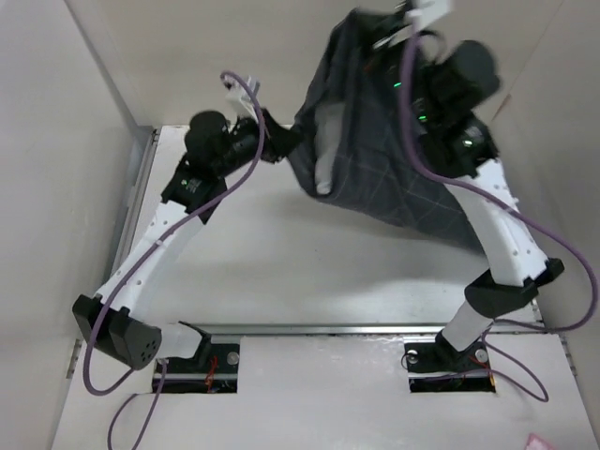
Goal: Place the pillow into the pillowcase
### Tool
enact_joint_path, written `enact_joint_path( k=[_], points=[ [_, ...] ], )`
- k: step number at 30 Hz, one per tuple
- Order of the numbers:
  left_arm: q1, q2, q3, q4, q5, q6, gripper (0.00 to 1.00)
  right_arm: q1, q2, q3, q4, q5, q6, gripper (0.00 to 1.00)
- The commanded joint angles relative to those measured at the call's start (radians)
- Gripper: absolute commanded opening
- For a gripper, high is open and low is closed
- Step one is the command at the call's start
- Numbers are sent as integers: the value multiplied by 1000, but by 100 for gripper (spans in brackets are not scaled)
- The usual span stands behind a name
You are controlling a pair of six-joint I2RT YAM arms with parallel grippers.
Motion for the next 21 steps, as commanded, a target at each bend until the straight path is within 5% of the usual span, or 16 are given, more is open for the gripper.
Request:
enact_joint_path(
  k=[1,2,3,4,5,7,8,10,15,17,21],
  points=[
    [22,-76,-250,51,-250,-31,0,30,38,-213,-93,-440,165,4],
    [33,-95,-379,65,-250,-42,11,46,27,-265,-93,-491,200,8],
    [51,-132,-433,77,-268,-55,41,46,27,-315,-114,-540,211,16],
    [51,-149,-478,52,-299,-67,70,74,27,-407,-124,-660,211,44],
    [71,-164,-534,18,-342,-134,100,85,50,-440,-142,-711,211,53],
    [117,-237,-581,-86,-454,-179,100,105,76,-478,-199,-864,211,64],
    [117,-271,-602,-117,-501,-199,100,105,93,-463,-234,-893,211,79],
    [142,-388,-627,-256,-686,-265,100,105,118,-419,-333,-869,211,82],
    [153,-592,-627,-409,-934,-356,100,105,38,-460,-328,-558,200,93],
    [162,-627,-627,-317,-901,-314,100,105,-33,-498,-300,-415,219,96],
    [162,-516,-627,-249,-698,-210,100,94,-117,-601,-263,159,298,100]
  ],
)
